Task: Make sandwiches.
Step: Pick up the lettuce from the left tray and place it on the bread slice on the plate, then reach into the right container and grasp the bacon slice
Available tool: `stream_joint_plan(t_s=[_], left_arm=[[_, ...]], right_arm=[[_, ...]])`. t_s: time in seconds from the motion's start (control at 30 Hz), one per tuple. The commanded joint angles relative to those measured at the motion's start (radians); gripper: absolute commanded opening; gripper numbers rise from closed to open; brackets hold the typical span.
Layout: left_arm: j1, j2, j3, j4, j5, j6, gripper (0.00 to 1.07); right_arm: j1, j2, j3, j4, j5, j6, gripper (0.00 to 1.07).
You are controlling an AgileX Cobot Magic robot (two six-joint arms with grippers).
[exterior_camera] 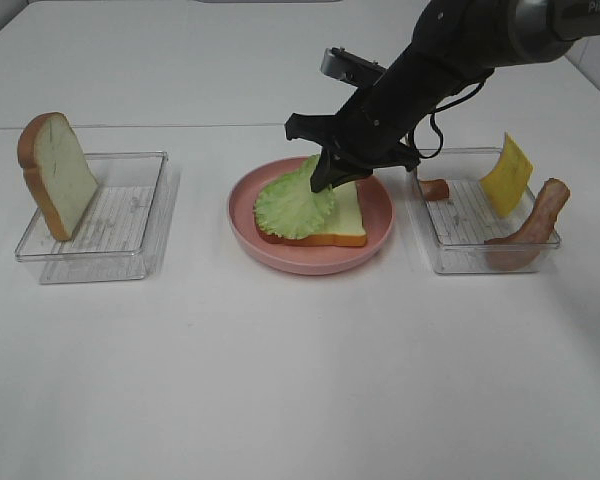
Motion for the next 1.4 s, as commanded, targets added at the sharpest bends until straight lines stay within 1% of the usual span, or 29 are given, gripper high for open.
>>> stream_joint_plan(t_s=[0.03, 0.07, 0.1, 0.13, 0.17, 0.2, 0.23, 0.27, 0.3, 0.6, 0.67, 0.73, 0.77, 0.8, 0.83, 0.87, 0.9, 0.93, 0.97, 1.03, 1.13, 1.17, 1.2, 1.23, 1.3, 1.4], left_arm=[[-0.001, -0.022, 0.006, -0.005, -0.013, -0.005, 1.02], [-0.001, -0.022, 0.006, -0.005, -0.013, -0.005, 1.02], [-0.001, -0.022, 0.006, -0.005, -0.013, -0.005, 1.02], [-0.001, -0.022, 0.006, -0.005, -0.013, -0.005, 1.02], [-0.001, -0.022, 0.006, -0.005, -0.013, -0.005, 1.02], [-0.001, -0.022, 0.006, -0.005, -0.013, -0.005, 1.02], [-0.001, -0.022, 0.006, -0.005, -0.013, -0.005, 1.02], [-0.001, -0.022, 0.006, -0.005, -0.013, -0.005, 1.02], [-0.001, -0.022, 0.006, -0.005, -0.013, -0.005, 1.02], [-0.001, -0.022, 0.006, -0.005, -0.013, -0.005, 1.02], [-0.001, -0.022, 0.006, -0.005, -0.013, -0.005, 1.02], [-0.001, -0.022, 0.006, -0.005, -0.013, -0.005, 1.02], [-0.001, -0.022, 0.006, -0.005, -0.013, -0.005, 1.02], [-0.001, -0.022, 0.006, -0.005, -0.013, -0.005, 1.02], [-0.001, -0.022, 0.006, -0.005, -0.013, -0.005, 1.02], [-0.001, -0.022, 0.006, -0.005, -0.013, -0.005, 1.02], [-0.001, -0.022, 0.006, -0.005, -0.013, -0.005, 1.02], [-0.001, -0.022, 0.006, -0.005, -0.013, -0.005, 1.02], [-0.001, -0.022, 0.006, -0.005, -0.013, -0.005, 1.02], [-0.001, -0.022, 0.006, -0.005, -0.013, -0.005, 1.02], [-0.001, -0.022, 0.006, -0.005, -0.013, -0.005, 1.02], [-0.001, -0.022, 0.006, -0.005, -0.013, -0.005, 1.02], [-0.001, -0.022, 0.006, -0.005, -0.013, -0.005, 1.02], [-0.001, -0.022, 0.006, -0.005, -0.013, -0.005, 1.02], [-0.001, -0.022, 0.006, -0.005, -0.013, -0.005, 1.02], [-0.001, -0.022, 0.006, -0.007, -0.013, -0.005, 1.02]], right_arm=[[0.000, -0.002, -0.005, -0.028, 0.007, 0.019, 0.32], [0.000, -0.002, -0.005, -0.028, 0.007, 0.019, 0.32], [0.000, -0.009, -0.005, -0.044, 0.012, 0.051, 0.58], [0.000, -0.009, -0.005, -0.044, 0.012, 0.051, 0.58], [0.000, -0.016, -0.005, -0.058, 0.015, 0.062, 0.71], [0.000, -0.031, -0.005, -0.077, 0.020, 0.068, 0.90], [0.000, -0.031, -0.005, -0.077, 0.020, 0.068, 0.90], [0.000, -0.038, -0.005, -0.085, 0.025, 0.068, 0.97], [0.000, -0.053, -0.005, -0.091, 0.043, 0.069, 0.99], [0.000, -0.128, -0.005, -0.113, 0.138, 0.075, 0.99], [0.000, -0.153, -0.005, -0.132, 0.161, 0.078, 0.99], [-0.001, -0.189, -0.007, -0.187, 0.191, 0.122, 0.99], [-0.001, -0.189, -0.007, -0.187, 0.191, 0.122, 0.99], [-0.001, -0.195, -0.033, -0.261, 0.244, 0.156, 0.99], [-0.001, -0.193, -0.052, -0.296, 0.285, 0.169, 0.99], [-0.001, -0.193, -0.052, -0.296, 0.285, 0.169, 0.99], [-0.001, -0.177, -0.102, -0.382, 0.347, 0.193, 0.99], [-0.001, -0.168, -0.130, -0.410, 0.372, 0.210, 0.99], [-0.001, -0.168, -0.130, -0.410, 0.372, 0.210, 0.99], [-0.028, -0.105, -0.250, -0.470, 0.482, 0.216, 0.99], [-0.034, -0.088, -0.275, -0.469, 0.502, 0.214, 0.99], [-0.049, -0.050, -0.334, -0.470, 0.524, 0.214, 0.99], [-0.056, -0.029, -0.362, -0.469, 0.530, 0.214, 0.99], [-0.056, -0.029, -0.362, -0.469, 0.530, 0.214, 0.99], [-0.082, 0.051, -0.460, -0.460, 0.551, 0.223, 0.99], [-0.082, 0.071, -0.485, -0.458, 0.553, 0.229, 0.99]])
